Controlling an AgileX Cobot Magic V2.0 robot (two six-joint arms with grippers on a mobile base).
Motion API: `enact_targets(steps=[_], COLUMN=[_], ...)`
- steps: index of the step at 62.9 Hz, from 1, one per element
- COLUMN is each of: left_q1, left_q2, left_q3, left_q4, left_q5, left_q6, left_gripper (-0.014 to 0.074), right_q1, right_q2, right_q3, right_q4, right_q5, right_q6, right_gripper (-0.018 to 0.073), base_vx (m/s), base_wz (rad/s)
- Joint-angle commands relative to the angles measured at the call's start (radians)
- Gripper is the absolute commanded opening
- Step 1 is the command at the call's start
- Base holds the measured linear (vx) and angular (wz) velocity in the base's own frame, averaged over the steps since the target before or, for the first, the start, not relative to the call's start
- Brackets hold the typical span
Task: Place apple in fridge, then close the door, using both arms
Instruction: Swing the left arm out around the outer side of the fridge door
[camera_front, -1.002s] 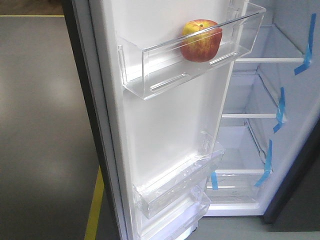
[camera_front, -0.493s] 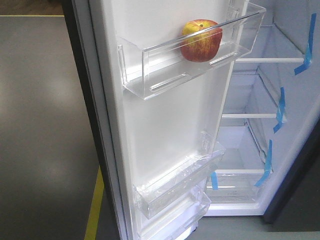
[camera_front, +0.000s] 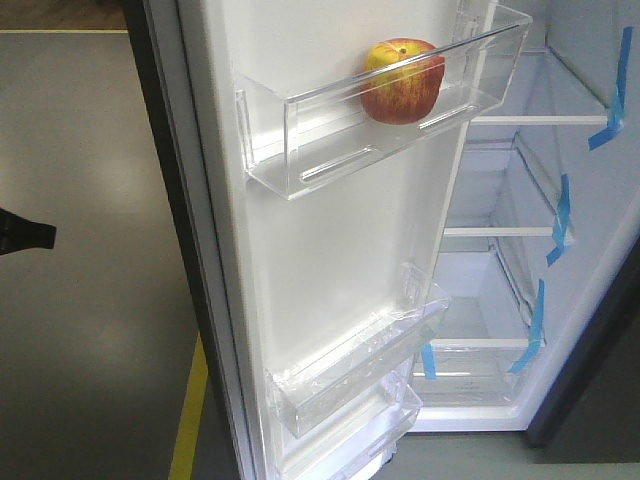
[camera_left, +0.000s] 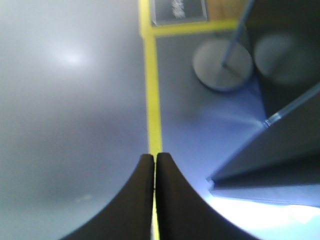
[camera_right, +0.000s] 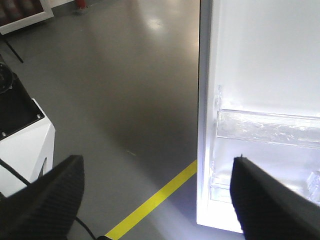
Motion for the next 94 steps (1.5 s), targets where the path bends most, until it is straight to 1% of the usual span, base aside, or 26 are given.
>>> enact_targets(steps=[1, 5, 12, 20, 29, 37, 45, 49, 56, 61, 69, 76, 83, 94], left_q1=[-0.006, -0.006, -0.006, -0.006, -0.006, -0.006, -0.006, -0.011, -0.035, -0.058, -0.078, -0.093, -0.128, -0.194], left_q2=[0.055, 0.101, 0.183, 0.267, 0.359, 0.430, 0.479, 0.494, 0.501, 0.502, 0.502, 0.497, 0.471, 0.434], left_q3=[-0.097, -0.141, -0.207, -0.291, -0.387, -0.464, -0.533, -0.554, -0.565, -0.565, -0.565, -0.565, -0.561, -0.561], left_q4=[-0.128, -0.201, -0.330, -0.444, -0.593, -0.713, -0.806, -0.833, -0.851, -0.850, -0.852, -0.859, -0.861, -0.871], left_q5=[0.003, 0.013, 0.013, 0.017, 0.042, 0.076, 0.123, 0.137, 0.139, 0.148, 0.184, 0.233, 0.259, 0.253], left_q6=[0.104, 0.160, 0.230, 0.289, 0.363, 0.412, 0.440, 0.440, 0.450, 0.466, 0.467, 0.505, 0.541, 0.543], left_gripper=[-0.0006, -0.0006, -0.0006, -0.0006, -0.0006, -0.0006, -0.0006, -0.0006, -0.0006, -0.0006, -0.0006, -0.0006, -0.0006, -0.0006], right_q1=[0.000, 0.000, 0.000, 0.000, 0.000, 0.000, 0.000, 0.000, 0.000, 0.000, 0.000, 0.000, 0.000, 0.000], right_q2=[0.015, 0.015, 0.015, 0.015, 0.015, 0.015, 0.015, 0.015, 0.015, 0.015, 0.015, 0.015, 0.015, 0.015], right_q3=[-0.021, -0.021, -0.021, -0.021, -0.021, -0.021, -0.021, -0.021, -0.021, -0.021, -0.021, -0.021, -0.021, -0.021], right_q4=[0.032, 0.032, 0.032, 0.032, 0.032, 0.032, 0.032, 0.032, 0.032, 0.032, 0.032, 0.032, 0.032, 0.032], right_q5=[-0.032, -0.027, -0.023, -0.023, -0.023, -0.023, -0.023, -0.023, -0.023, -0.023, -0.018, -0.004, -0.004, -0.004], right_q6=[-0.006, -0.006, -0.006, -0.006, -0.006, -0.006, -0.006, -0.006, -0.006, -0.006, -0.006, -0.006, -0.006, -0.006], right_gripper=[0.0571, 0.0571, 0.0571, 0.0571, 0.0571, 0.0571, 0.0571, 0.0571, 0.0571, 0.0571, 0.0571, 0.0571, 0.0571, 0.0571], base_vx=[0.00, 0.00, 0.00, 0.00, 0.00, 0.00, 0.00, 0.00, 0.00, 0.00, 0.00, 0.00, 0.00, 0.00], base_wz=[0.00, 0.00, 0.00, 0.00, 0.00, 0.00, 0.00, 0.00, 0.00, 0.00, 0.00, 0.00, 0.00, 0.00])
